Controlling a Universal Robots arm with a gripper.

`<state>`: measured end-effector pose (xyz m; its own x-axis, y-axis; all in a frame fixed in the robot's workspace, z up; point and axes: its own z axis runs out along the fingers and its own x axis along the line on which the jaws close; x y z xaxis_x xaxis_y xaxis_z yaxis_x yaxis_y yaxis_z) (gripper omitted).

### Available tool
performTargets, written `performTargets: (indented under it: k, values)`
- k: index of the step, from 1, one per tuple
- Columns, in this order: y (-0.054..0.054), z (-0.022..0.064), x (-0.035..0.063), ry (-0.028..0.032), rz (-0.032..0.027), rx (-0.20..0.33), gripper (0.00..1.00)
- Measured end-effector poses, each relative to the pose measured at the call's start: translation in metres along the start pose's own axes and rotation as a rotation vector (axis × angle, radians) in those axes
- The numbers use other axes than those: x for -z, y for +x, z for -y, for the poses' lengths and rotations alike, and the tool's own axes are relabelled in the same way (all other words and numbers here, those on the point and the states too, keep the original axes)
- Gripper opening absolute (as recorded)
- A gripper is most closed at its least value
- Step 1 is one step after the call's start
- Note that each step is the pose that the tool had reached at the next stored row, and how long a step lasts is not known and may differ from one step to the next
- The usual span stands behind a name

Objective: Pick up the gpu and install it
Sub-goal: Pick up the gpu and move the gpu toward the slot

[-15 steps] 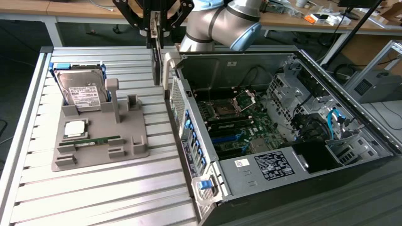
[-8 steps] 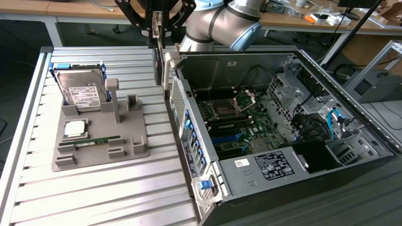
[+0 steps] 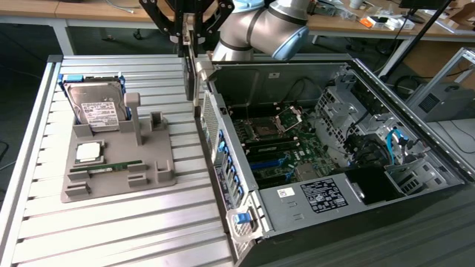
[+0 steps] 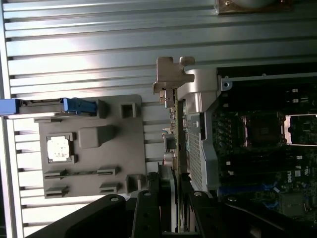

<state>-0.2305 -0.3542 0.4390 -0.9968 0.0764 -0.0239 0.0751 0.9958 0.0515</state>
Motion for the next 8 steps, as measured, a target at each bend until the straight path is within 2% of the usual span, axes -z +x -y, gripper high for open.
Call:
performTargets:
  k: [8]
  values:
    - [-0.0055,-0.0004,-0.0002,0.0000,0.0000,0.000,0.27]
